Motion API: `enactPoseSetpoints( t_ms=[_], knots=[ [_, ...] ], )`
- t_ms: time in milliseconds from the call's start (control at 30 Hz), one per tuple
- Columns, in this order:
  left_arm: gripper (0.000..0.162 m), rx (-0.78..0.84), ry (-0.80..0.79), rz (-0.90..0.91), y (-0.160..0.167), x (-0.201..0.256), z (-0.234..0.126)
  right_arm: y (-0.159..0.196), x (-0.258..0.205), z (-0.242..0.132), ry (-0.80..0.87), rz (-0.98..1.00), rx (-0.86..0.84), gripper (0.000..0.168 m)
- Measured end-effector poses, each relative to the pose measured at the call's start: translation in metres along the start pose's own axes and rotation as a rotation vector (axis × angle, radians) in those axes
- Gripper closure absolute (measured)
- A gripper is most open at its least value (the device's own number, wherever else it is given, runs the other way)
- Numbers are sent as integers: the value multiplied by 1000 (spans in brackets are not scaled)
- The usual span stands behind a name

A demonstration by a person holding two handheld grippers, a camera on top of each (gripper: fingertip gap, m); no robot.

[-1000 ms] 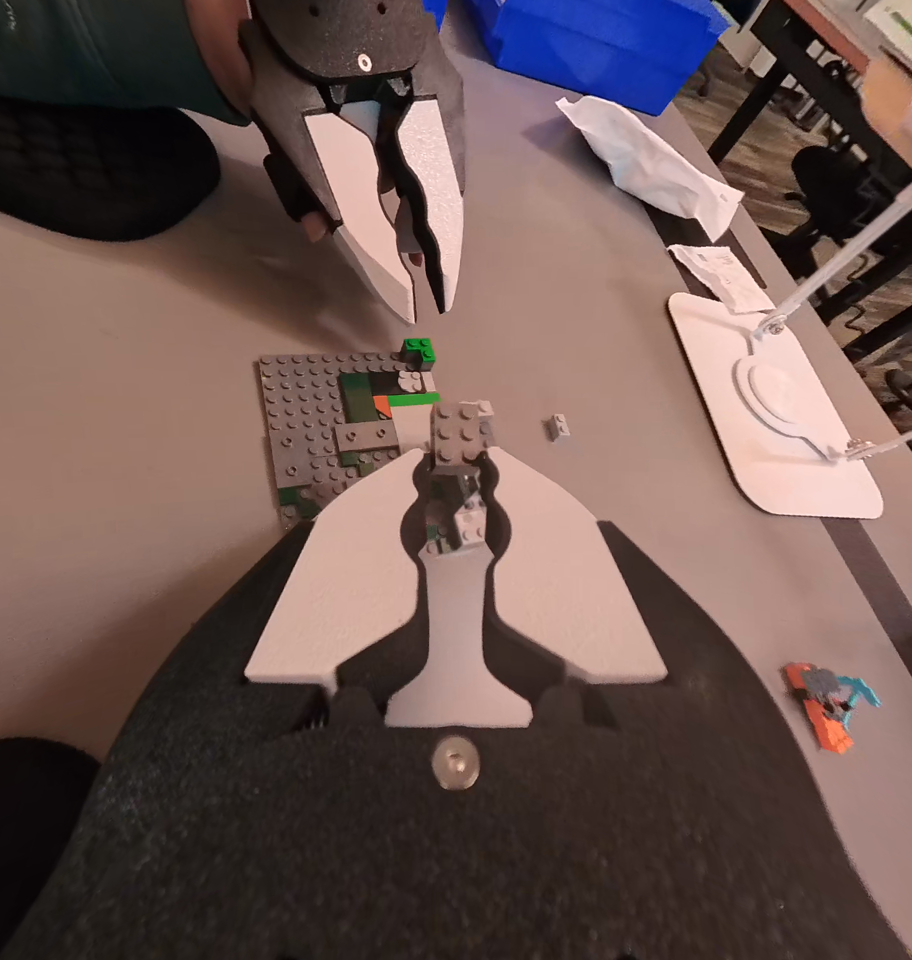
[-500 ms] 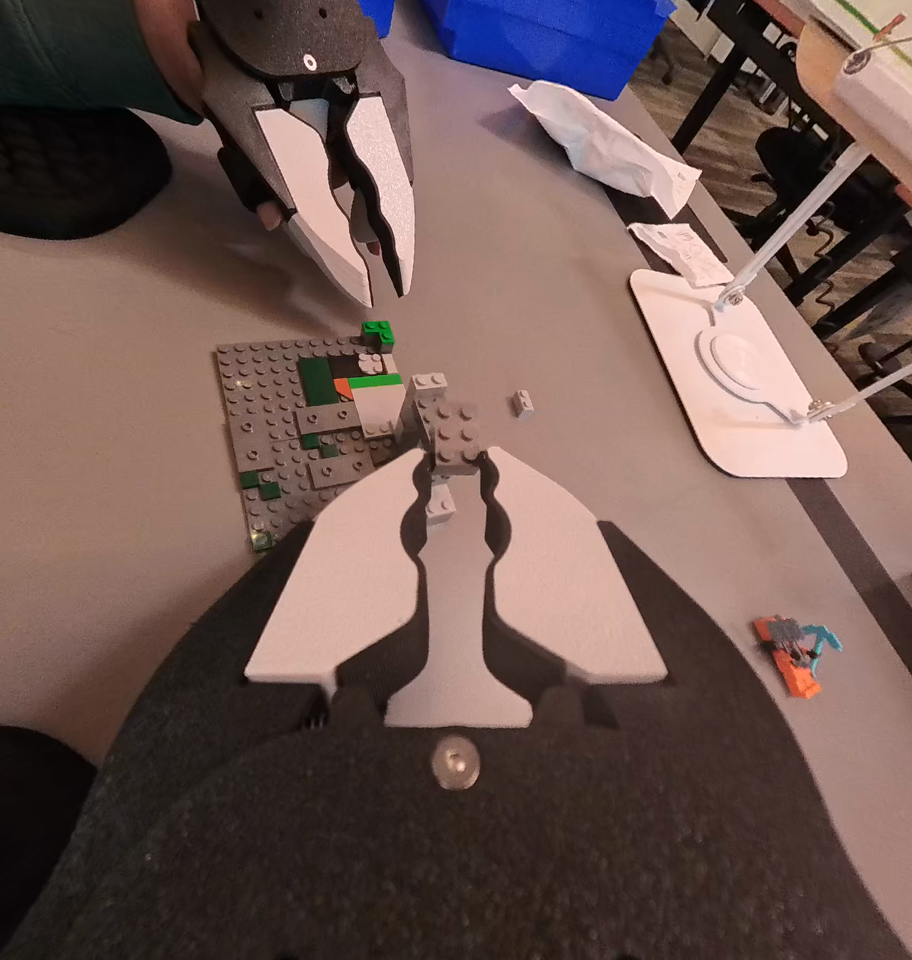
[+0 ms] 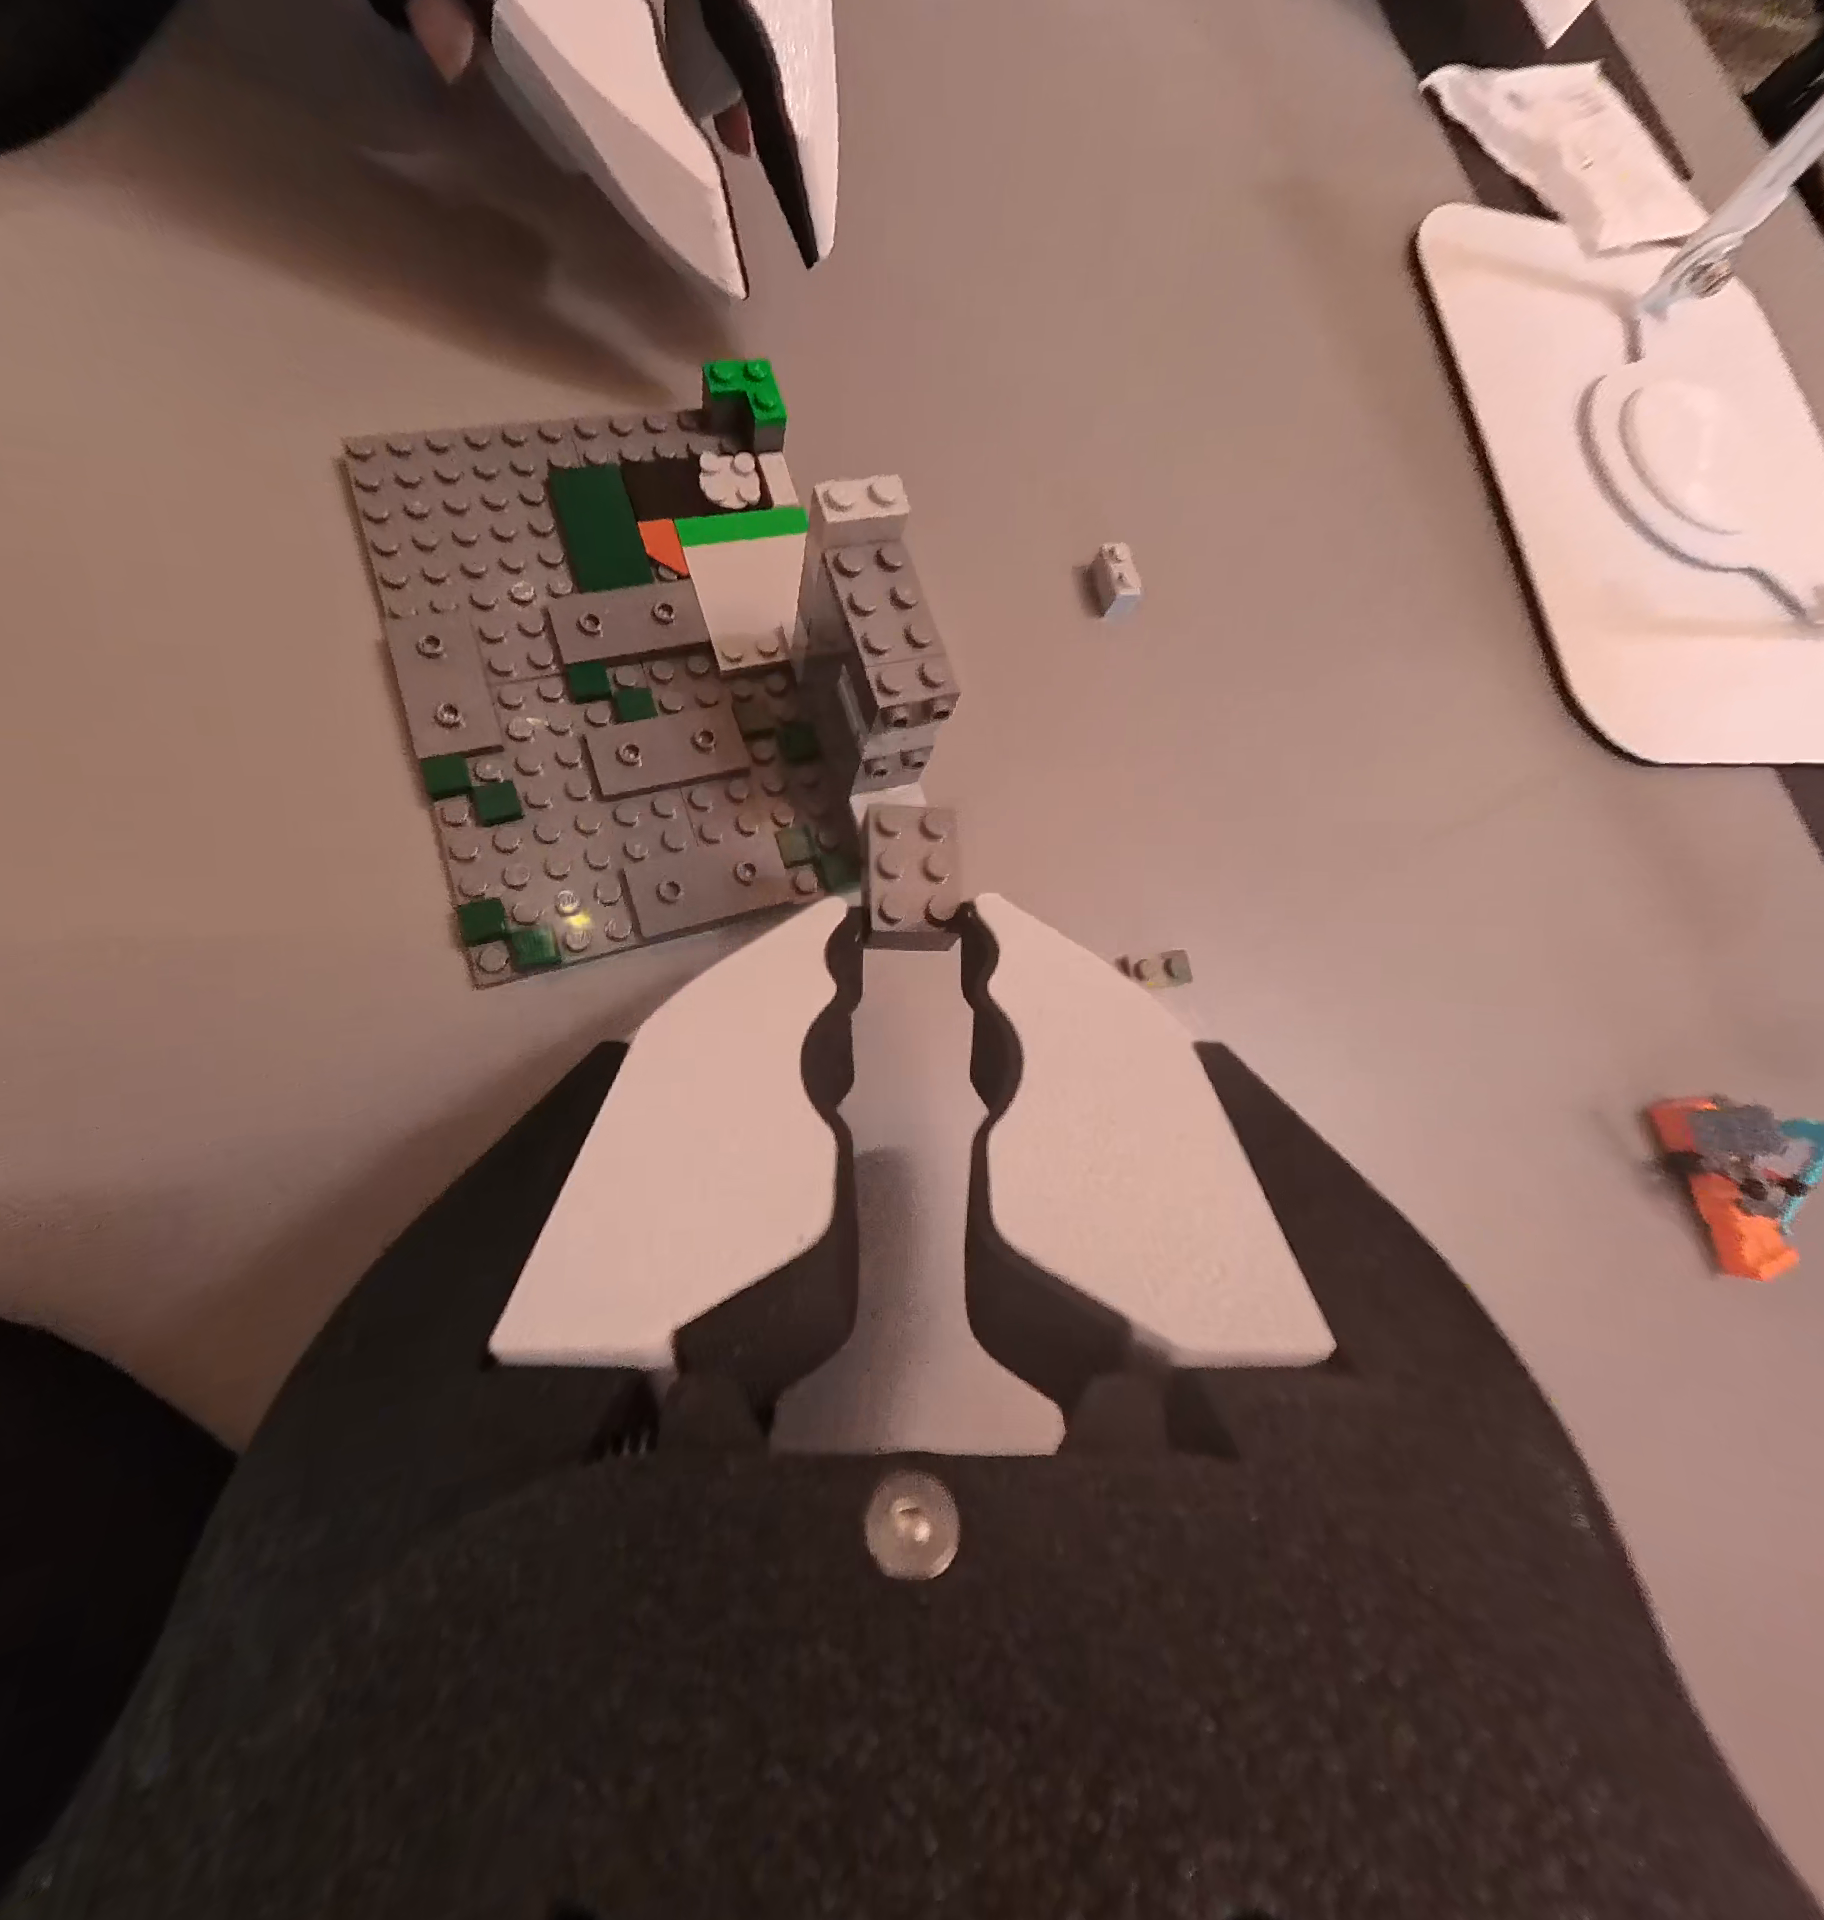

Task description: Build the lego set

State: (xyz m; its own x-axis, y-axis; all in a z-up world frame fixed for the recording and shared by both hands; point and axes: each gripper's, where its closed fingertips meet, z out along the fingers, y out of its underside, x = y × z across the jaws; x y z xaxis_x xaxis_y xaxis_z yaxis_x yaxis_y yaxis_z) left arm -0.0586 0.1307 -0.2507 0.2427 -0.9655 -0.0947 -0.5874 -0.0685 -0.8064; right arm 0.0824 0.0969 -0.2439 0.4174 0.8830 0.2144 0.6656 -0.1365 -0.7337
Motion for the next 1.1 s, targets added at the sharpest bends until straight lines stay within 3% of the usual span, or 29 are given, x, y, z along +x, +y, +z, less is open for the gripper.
enactPoseSetpoints(
  t_ms=[467,1100],
  knots=[
    [146,-1,1,18,0,2,3,32,-16,10,-73,-46,-204,151],
    [148,4,8,33,-1,4,2,22,-10,15,-52,-18,-132,137]
  ],
)
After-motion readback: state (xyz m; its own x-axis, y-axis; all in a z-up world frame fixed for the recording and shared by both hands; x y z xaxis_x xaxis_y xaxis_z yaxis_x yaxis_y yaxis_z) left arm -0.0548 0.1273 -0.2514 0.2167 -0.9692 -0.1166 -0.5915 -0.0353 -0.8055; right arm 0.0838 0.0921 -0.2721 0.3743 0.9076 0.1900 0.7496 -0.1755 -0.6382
